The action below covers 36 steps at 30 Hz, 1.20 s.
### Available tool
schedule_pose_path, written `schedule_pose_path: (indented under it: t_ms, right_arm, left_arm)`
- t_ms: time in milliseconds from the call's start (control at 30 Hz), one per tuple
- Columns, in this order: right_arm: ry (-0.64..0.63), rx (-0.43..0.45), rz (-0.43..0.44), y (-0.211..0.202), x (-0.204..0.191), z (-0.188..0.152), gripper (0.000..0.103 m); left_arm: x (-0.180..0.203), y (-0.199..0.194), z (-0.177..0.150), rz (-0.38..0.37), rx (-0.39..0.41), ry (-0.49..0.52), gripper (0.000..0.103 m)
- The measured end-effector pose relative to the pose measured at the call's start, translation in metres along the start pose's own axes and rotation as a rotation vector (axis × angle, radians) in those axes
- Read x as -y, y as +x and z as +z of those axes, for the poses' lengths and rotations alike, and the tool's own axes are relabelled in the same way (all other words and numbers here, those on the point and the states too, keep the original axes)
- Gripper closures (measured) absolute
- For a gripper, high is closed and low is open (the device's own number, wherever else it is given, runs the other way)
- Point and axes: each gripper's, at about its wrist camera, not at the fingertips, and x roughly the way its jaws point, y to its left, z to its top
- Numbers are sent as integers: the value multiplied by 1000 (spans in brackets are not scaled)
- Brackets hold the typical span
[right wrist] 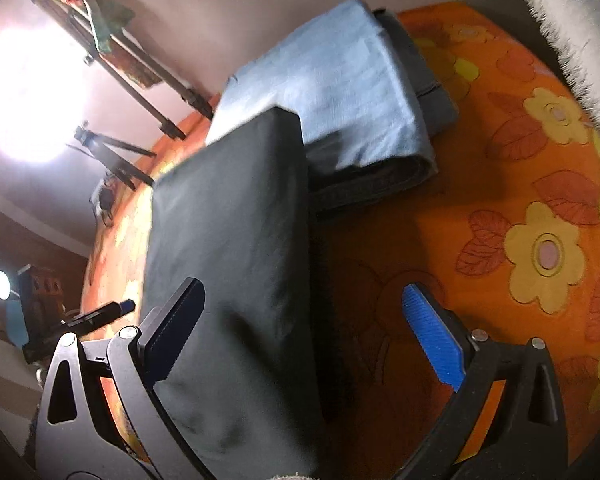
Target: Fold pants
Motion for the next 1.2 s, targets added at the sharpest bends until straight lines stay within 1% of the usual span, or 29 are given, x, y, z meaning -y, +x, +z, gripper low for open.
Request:
schedule_pose_path:
  t_ms: [133, 300, 533, 600, 667, 700, 800, 833, 900, 967, 1000, 1067, 1100, 1167, 1200]
  right_arm:
    - [-9, -33, 43, 13, 0, -2, 2]
    - [-17, -30, 48, 18, 0, -1, 2]
    - [-48, -22, 54, 21, -5, -4, 2]
    - [-64, -27, 74, 23, -9, -5, 9]
    - [-63, -49, 129, 27, -12, -6, 25]
    - [-62, -54, 147, 29, -14, -7, 26]
    - [-98, -48, 123, 31, -21, -9, 26]
    - [-92, -45, 126, 31, -21, -9, 28]
    - [-76, -43, 132, 31, -19, -10, 34]
    - [-79, -41, 124, 32, -21, -12, 43]
    - [-82, -42, 121, 33, -23, -12, 45]
    - [-84, -40, 119, 33, -26, -14, 51]
    - [-88, -36, 113, 32, -29, -15, 53]
    - [-90, -18, 92, 28, -34, -16, 61]
    - [-90, -10, 86, 25, -36, -17, 63]
  left_arm:
    - [2, 9, 4, 9, -8, 16, 43]
    - [7, 17, 7, 35, -2, 52, 43]
    - [15, 23, 6, 19, 11, 81, 43]
    - [16, 25, 6, 13, 17, 82, 45]
    - [18, 26, 7, 7, 23, 81, 45]
    - [19, 27, 7, 5, 23, 84, 45]
    - [23, 29, 6, -1, 27, 94, 45]
    - [25, 31, 6, -4, 27, 99, 45]
    - [30, 34, 6, -2, 31, 109, 50]
    - [34, 37, 6, 5, 35, 115, 63]
    - [36, 38, 7, 12, 38, 117, 67]
    - [38, 41, 6, 26, 43, 114, 78]
    - [39, 42, 6, 32, 48, 114, 81]
    - [42, 42, 5, 40, 59, 115, 86]
    - [43, 42, 4, 45, 66, 121, 87]
